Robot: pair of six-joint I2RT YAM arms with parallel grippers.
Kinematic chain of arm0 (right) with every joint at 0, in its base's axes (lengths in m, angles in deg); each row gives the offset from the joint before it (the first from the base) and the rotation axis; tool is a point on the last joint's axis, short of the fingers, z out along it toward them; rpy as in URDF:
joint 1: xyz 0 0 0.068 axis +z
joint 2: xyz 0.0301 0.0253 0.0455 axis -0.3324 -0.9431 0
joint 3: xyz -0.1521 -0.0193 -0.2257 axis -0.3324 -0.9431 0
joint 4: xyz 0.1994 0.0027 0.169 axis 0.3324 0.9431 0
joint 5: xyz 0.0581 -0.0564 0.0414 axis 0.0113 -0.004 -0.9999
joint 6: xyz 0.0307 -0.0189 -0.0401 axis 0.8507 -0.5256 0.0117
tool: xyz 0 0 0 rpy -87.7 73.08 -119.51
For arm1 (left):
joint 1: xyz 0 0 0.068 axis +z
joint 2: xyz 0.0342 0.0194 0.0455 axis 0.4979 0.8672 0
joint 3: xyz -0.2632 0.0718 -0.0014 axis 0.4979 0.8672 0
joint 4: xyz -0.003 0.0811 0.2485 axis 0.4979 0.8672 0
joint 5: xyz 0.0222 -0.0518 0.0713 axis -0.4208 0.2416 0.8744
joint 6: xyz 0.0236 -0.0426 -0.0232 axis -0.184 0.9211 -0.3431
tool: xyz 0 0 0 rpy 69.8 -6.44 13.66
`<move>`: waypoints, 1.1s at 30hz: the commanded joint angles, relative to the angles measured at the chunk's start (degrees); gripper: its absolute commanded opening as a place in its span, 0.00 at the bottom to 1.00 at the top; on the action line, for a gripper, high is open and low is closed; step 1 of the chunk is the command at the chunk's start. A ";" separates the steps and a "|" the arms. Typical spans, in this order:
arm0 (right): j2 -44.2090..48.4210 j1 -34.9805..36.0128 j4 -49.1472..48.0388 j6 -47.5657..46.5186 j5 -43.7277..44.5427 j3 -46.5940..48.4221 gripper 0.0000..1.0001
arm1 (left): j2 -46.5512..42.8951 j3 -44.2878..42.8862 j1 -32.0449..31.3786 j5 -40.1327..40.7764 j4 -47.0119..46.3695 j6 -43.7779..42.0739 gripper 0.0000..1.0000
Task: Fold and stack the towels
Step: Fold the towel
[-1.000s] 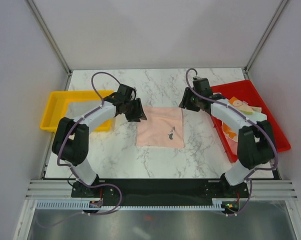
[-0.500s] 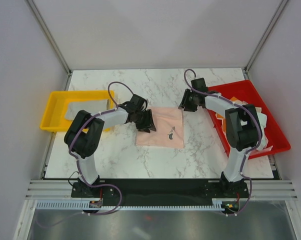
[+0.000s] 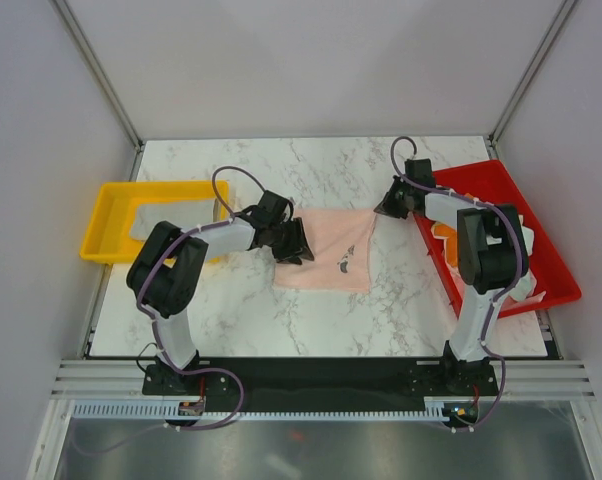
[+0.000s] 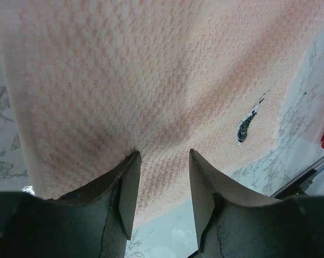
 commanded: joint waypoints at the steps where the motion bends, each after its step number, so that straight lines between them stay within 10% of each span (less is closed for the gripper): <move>1: -1.09 -0.62 -5.33 0.82 -4.34 0.21 0.00 | 1.92 2.21 -0.02 3.13 1.99 0.92 0.51; 14: 4.61 -0.54 5.80 -3.31 -4.91 1.96 0.44 | -1.60 -13.69 3.13 -0.84 11.74 -3.21 0.59; 33: 24.31 9.56 9.43 -2.88 -10.08 -20.09 0.31 | 14.48 -32.06 12.37 1.46 14.39 -14.99 0.56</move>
